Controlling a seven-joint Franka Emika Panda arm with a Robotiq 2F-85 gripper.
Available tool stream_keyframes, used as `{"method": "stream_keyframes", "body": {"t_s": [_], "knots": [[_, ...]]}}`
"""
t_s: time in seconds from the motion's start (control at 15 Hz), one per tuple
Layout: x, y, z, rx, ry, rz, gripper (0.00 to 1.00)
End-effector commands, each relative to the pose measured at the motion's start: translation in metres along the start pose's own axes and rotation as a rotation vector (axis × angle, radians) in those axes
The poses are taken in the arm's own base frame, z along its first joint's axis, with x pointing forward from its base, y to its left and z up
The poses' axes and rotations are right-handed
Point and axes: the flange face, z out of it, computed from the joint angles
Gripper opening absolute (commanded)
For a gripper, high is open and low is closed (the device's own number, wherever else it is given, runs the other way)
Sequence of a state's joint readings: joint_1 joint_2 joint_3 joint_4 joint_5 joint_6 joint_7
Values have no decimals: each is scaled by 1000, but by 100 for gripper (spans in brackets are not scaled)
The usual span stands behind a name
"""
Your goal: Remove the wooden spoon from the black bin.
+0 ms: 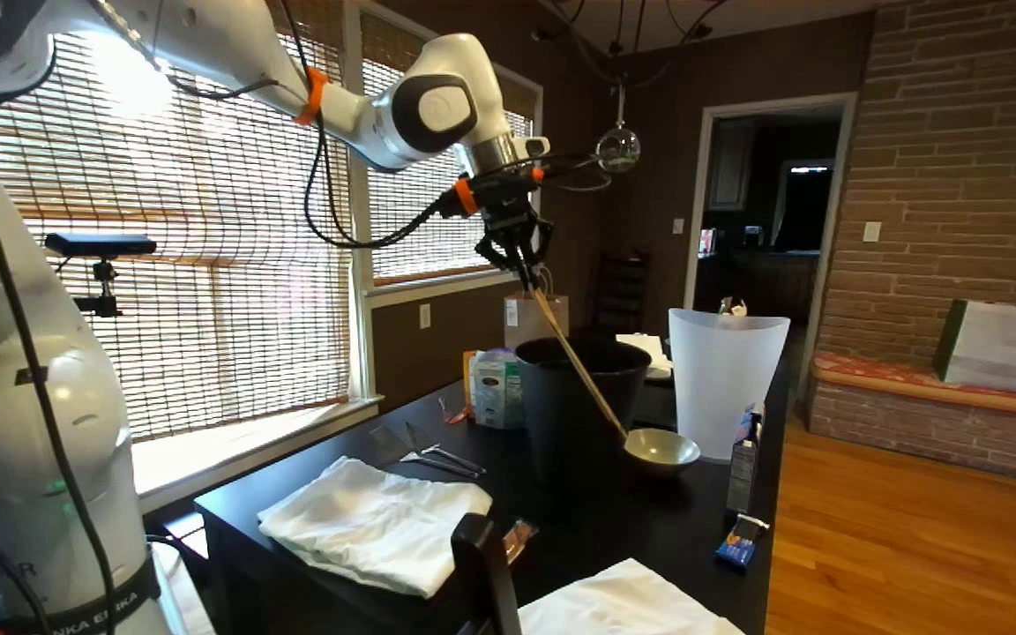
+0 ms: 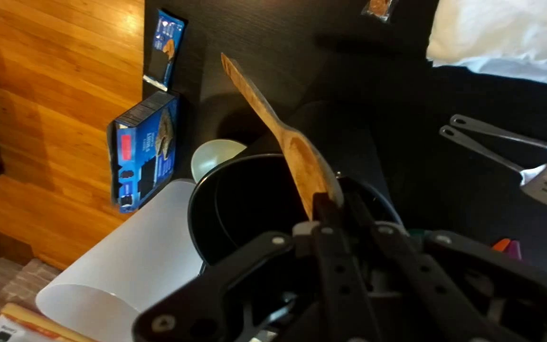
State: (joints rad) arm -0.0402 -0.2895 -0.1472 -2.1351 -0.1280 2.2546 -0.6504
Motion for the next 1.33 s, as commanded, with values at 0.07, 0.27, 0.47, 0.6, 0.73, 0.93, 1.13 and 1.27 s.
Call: {"method": "stream_keyframes", "body": {"t_s": [0.07,0.27,0.47,0.6,0.73,0.93,1.13,1.27], "knots": [[-30,-3,11,38,-29,-50,2],[-39,-2,25,48,-41,-74,2],[-45,-6,39,69,-40,-85,2],[-49,-8,50,65,-35,-76,2],[-52,-12,58,53,-26,-69,2],[-55,-23,75,50,-10,-75,2],[-60,-35,95,45,-18,-76,2],[-63,-43,106,32,-17,-78,2]]}}
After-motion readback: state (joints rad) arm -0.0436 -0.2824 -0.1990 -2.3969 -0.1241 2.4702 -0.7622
